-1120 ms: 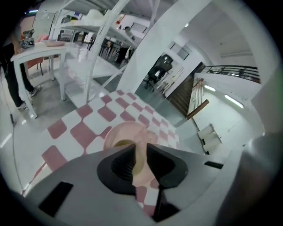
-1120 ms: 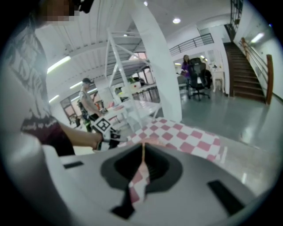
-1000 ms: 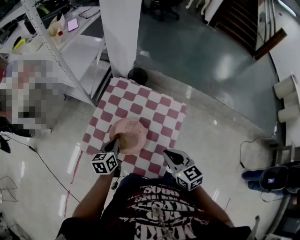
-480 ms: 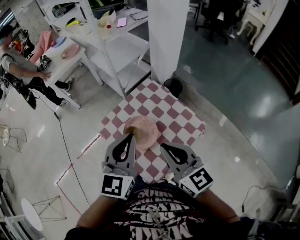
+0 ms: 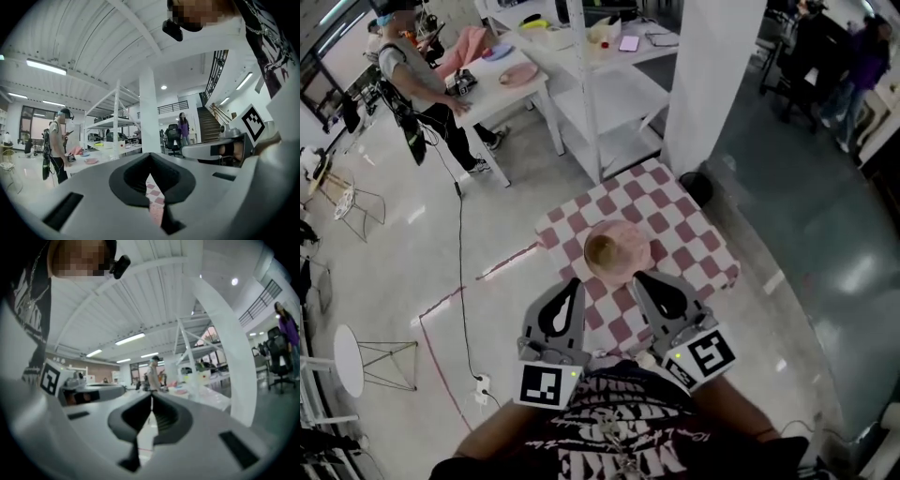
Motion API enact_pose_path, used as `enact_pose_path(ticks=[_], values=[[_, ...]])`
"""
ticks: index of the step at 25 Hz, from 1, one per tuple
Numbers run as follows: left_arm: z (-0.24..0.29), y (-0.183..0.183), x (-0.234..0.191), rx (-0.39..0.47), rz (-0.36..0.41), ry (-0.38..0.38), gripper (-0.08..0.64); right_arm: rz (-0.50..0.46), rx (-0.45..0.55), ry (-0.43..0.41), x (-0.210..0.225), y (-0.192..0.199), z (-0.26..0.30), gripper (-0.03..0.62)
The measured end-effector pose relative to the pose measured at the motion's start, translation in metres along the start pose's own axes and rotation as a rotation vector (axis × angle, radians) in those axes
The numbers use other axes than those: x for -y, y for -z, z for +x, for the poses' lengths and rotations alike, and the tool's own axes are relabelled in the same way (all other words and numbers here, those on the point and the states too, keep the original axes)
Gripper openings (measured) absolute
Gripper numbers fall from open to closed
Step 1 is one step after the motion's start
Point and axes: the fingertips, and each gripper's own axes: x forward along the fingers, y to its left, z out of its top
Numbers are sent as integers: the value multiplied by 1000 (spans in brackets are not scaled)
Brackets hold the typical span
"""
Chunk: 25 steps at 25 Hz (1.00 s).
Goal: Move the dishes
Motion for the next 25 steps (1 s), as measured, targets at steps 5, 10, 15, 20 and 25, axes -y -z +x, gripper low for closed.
enact_pose_path(ticks=[5, 10, 15, 20, 25], values=[[-33, 0, -3, 48, 2, 49, 29, -26, -26, 33, -42, 11, -8, 35], [-78, 15, -16, 61, -82, 93, 29, -54, -59, 91, -99, 29, -19, 35], [-90, 32, 8, 63, -171, 192, 29, -151, -84, 265, -116, 33, -69, 35], [-109, 17, 35, 86, -147, 237, 29, -156, -44, 395, -113, 17, -120, 35], [-128, 5, 49, 94, -85, 150, 29, -163, 18, 325, -117, 9, -138, 34]])
